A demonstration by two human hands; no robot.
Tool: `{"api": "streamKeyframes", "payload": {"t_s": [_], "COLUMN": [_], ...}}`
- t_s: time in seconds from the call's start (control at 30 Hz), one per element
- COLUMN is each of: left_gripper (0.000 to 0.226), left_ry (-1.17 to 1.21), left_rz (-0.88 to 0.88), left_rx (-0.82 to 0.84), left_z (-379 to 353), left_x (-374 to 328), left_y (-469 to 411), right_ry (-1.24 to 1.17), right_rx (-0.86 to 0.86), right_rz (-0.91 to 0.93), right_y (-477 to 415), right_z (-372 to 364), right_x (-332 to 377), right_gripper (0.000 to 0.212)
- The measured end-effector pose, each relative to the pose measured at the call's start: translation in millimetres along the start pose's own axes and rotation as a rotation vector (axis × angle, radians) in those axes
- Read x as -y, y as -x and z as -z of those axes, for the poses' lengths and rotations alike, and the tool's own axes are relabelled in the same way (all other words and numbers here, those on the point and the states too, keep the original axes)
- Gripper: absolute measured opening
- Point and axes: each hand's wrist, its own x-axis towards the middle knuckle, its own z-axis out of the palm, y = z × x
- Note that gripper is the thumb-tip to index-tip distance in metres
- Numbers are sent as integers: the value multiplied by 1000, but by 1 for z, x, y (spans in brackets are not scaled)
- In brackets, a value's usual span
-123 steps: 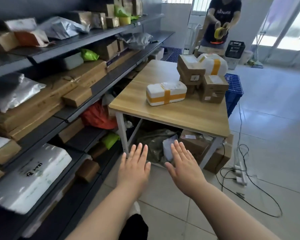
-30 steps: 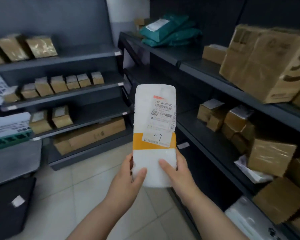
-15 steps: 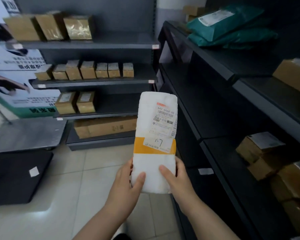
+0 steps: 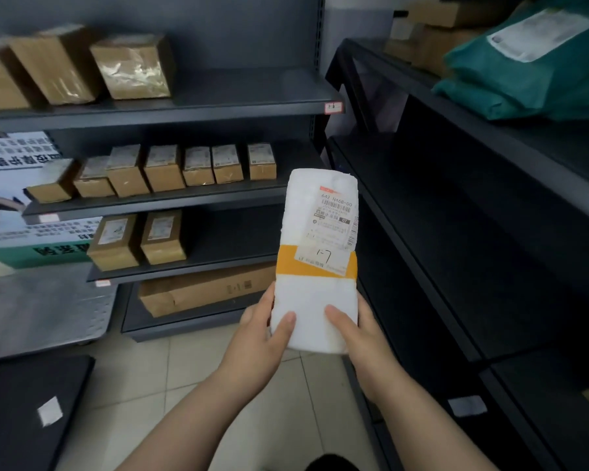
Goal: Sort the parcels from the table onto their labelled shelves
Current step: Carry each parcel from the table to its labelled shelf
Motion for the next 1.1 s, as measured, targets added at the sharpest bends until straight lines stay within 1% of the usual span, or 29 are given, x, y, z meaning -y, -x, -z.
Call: {"api": "streamKeyframes", "payload": {"t_s": [0.07, 0.2, 0.27, 0.37, 0.5, 0.57, 0.63, 0.67, 0.73, 0.8, 0.93, 1.0, 1.1], "left_gripper": [60, 48, 41, 31, 29, 30, 32, 31, 28, 30, 39, 42, 47], "left_ry": [65, 222, 220, 207, 186, 188, 185, 182, 166, 159, 197, 217, 172], "left_rz": [29, 139, 208, 248, 260, 276, 287, 282, 271, 261, 261, 266, 256], "left_rx": [17, -47, -57, -48, -46, -37, -27, -25, -26, -40, -30, -15, 8], "left_z": [3, 1, -1, -4, -3, -2, 1, 1, 1, 0, -5, -5, -1], "left_x": [-1, -2, -1, 1, -5, -10, -17, -20, -26, -29, -24, -17, -10], "left_y": [-24, -70, -98, -148, -218, -252, -285, -300, -329, -352, -379, -389, -404], "right_ry": [3, 44, 46, 57, 88, 103, 121, 131, 141, 147, 155, 157, 169], "right_rx": [8, -36, -71, -128, -111, -87, -64, -56, -43, -40, -100, -127, -133], "right_rz": [9, -40, -97, -181, -219, -222, -211, -209, -214, -225, -249, -266, -270], "right_y": [-20, -72, -104, -158, -234, -268, -300, -315, -343, -368, -408, -421, -437], "right_z": [-1, 3, 5, 12, 24, 28, 31, 32, 35, 38, 38, 36, 33], "right_x": [6, 12, 13, 16, 34, 47, 60, 65, 73, 76, 73, 69, 69], "right_gripper": [50, 47, 48, 52, 49, 41, 26, 23, 26, 28, 48, 55, 52]}}
